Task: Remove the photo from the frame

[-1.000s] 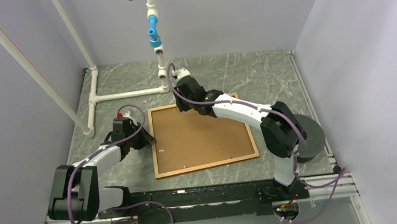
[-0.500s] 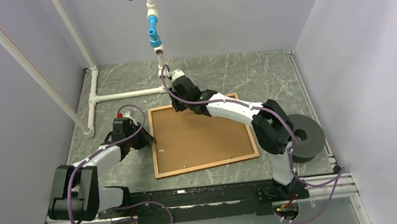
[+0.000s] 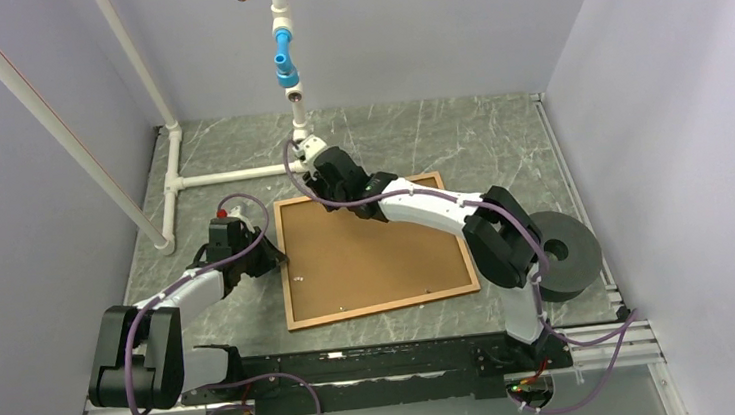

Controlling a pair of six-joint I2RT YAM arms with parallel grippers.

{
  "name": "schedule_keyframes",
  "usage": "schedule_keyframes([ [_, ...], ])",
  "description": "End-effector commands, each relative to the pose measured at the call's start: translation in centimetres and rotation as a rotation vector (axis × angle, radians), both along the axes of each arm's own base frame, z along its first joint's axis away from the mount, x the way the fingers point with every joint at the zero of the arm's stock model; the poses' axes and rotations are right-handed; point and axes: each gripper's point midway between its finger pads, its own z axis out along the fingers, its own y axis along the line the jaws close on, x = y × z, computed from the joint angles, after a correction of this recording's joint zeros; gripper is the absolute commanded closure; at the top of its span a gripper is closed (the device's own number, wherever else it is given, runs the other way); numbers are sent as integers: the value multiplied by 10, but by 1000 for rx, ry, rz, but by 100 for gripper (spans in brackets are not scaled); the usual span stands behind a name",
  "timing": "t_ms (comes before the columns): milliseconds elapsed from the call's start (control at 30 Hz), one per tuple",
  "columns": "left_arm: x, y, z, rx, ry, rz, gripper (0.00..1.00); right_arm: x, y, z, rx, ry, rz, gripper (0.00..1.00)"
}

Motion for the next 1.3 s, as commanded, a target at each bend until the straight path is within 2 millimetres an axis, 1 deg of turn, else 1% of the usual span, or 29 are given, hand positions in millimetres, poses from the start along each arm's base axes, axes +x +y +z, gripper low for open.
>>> schedule_keyframes([
  [0, -11, 2, -14, 24, 35, -23, 100, 8, -10, 7, -136, -132, 132, 100],
  [133, -11, 1, -14, 16, 38, -24, 100, 8, -11, 0, -233, -147, 213, 100],
  [267, -11, 1, -13, 18, 36, -23, 100, 3, -12, -1, -269, -166, 302, 100],
  [533, -12, 1, -13, 14, 38, -24, 100, -4, -22, -24, -391, -169, 445, 100],
  [667, -12, 1, -14, 17, 41, -20, 100, -10, -25, -25, -403, -167, 503, 100],
  [767, -12, 2, -15, 19, 47, -13, 100, -11, -28, -23, -415, -179, 509, 100],
  [1033, -12, 3, -16, 26, 49, -8, 100, -11, -46, -25, -460, -165, 488, 100],
  [1267, -11, 4, -16, 28, 49, -5, 100, -17, -54, -25, -455, -143, 483, 100],
])
